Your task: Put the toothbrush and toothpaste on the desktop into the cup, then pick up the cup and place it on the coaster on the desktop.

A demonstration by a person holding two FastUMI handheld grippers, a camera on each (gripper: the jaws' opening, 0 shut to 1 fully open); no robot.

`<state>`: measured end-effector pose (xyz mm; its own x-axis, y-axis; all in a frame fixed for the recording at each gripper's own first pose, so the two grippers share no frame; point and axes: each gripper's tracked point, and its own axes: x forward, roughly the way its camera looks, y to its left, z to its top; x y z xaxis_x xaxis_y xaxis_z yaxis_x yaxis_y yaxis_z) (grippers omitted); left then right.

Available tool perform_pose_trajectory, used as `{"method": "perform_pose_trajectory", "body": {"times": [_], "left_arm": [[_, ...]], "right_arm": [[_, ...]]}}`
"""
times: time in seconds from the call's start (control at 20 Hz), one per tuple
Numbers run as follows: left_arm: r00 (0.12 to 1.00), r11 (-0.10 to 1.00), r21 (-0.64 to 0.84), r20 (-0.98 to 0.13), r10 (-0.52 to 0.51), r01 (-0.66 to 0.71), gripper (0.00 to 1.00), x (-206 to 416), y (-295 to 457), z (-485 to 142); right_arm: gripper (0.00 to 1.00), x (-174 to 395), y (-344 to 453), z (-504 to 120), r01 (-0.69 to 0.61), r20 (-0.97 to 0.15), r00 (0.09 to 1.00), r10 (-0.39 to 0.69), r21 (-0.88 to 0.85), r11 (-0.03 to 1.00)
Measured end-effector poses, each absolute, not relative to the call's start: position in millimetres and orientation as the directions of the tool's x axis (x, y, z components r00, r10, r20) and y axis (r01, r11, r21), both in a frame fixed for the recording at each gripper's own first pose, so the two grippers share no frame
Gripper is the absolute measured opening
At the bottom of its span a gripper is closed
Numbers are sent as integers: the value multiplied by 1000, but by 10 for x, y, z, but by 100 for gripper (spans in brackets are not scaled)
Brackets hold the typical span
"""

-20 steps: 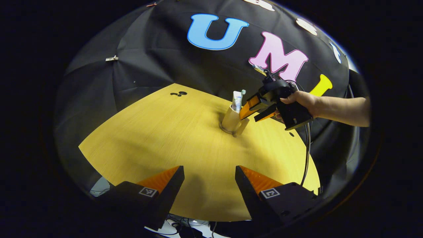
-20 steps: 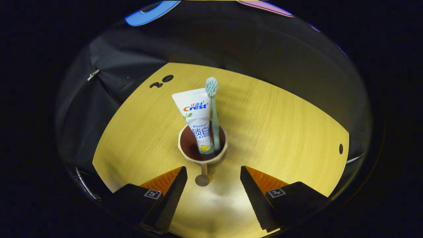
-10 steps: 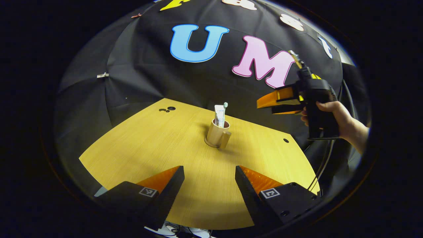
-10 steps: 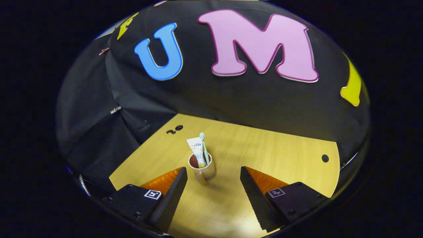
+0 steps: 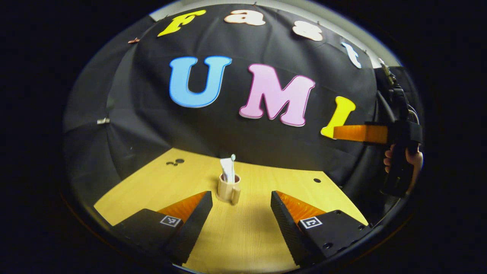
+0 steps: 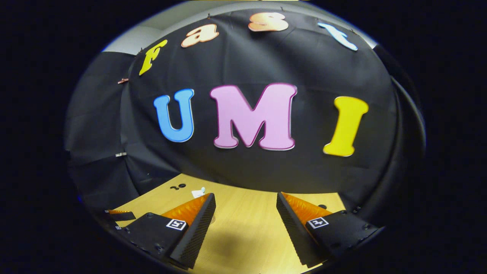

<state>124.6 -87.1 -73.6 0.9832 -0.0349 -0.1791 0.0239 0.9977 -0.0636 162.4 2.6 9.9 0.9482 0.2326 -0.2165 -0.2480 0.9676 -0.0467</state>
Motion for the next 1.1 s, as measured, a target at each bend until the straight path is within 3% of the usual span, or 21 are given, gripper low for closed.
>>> {"method": "perform_pose_trajectory", "body": {"times": [0.2, 0.6, 1.1], "left_arm": [[989, 996, -8, -119, -87, 86, 98, 1192, -983, -386], [989, 990, 9, -24, -144, 144, 98, 768, -1074, 13], [993, 994, -15, -52, -104, 104, 97, 479, -1008, -177]], "right_arm": [[98, 1067, -111, 317, -129, -128, 984, 127, -8, 992], [98, 266, -371, 205, 54, -119, 991, -54, -3, 999], [98, -160, -387, -180, 91, -180, 980, -90, -4, 996]]}}
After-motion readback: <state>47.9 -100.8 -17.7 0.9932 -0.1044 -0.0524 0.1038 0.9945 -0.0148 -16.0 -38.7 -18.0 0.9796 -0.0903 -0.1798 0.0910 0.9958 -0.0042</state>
